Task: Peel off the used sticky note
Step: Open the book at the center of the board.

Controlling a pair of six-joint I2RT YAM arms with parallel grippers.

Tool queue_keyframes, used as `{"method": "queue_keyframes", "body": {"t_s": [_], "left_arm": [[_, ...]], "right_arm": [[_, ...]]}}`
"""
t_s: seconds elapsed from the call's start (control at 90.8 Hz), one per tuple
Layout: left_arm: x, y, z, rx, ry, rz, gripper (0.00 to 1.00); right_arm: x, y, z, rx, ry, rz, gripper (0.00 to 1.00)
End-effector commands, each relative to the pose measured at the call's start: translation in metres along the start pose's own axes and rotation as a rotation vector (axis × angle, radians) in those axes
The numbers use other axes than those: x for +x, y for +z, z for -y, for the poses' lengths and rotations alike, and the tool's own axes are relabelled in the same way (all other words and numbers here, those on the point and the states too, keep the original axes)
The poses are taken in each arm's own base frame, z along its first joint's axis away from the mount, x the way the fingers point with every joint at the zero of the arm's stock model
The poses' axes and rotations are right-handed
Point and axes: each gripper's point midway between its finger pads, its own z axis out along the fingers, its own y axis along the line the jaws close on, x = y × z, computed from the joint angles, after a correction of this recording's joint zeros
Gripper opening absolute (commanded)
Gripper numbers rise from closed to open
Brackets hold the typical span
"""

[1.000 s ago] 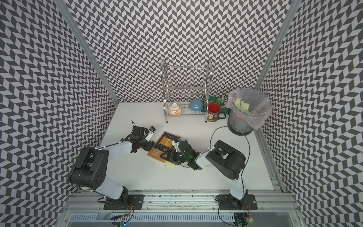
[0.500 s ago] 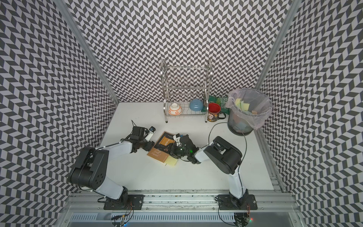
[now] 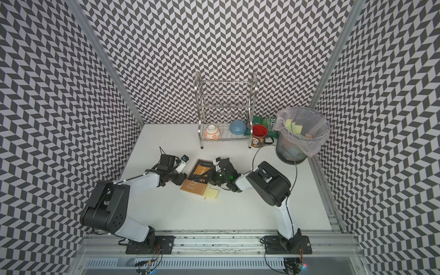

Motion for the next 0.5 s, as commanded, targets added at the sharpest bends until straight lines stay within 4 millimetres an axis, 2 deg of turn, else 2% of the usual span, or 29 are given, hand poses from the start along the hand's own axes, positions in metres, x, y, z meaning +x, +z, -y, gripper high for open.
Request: {"method": "queue_keyframes", "body": {"t_s": [0.0,0.077,0.242,0.485], "left_arm": [[0.012,-0.025,0.015,0.057,0.047,-0.031,0.73],[0.003,-0.045,0.022,0.091,0.074,0.017,0.75],[-0.002,-0.082,0.055,0.205,0.193,0.102,0.79],[0.006,-0.094,0.105,0.272,0.372,0.151,0.82]], "right_arm": [[-0.009,-0.004,-0.029,-0.057,-0.045,0.021,0.28],[-0.01,-0.005,-0.036,-0.062,-0.056,0.021,0.18],[-0.014,-0.006,-0.047,-0.063,-0.059,0.021,0.17],[-0.021,-0.008,-0.07,-0.077,-0.05,0.019,0.1]]}}
